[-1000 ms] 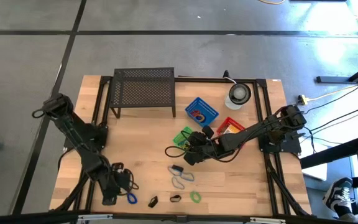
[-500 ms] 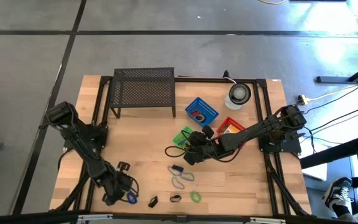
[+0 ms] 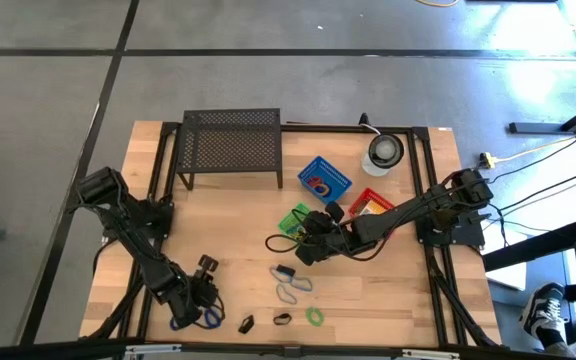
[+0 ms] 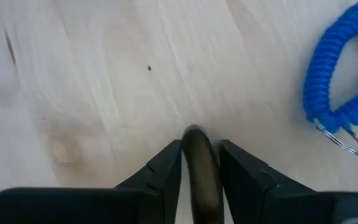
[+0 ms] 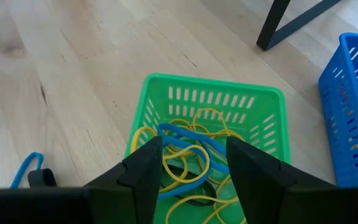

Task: Pick & Place Office Desk Supplies
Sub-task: Put the black rubber band into the green basket

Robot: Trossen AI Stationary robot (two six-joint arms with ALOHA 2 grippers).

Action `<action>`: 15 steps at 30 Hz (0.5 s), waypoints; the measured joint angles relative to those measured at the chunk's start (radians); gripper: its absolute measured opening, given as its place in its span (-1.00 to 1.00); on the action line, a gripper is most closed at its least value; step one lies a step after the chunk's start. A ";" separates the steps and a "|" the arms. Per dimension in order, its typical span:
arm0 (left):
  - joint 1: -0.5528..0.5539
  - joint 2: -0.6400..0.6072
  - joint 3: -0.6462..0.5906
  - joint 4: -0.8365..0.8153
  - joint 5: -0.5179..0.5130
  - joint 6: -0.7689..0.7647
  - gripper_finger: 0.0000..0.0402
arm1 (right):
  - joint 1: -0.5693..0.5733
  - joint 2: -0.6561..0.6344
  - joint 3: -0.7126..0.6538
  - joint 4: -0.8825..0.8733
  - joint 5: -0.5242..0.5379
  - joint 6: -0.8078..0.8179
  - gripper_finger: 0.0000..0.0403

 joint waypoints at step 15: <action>0.030 -0.054 -0.010 0.082 -0.103 -0.003 -0.97 | 0.000 0.000 0.000 0.004 0.000 0.000 -0.11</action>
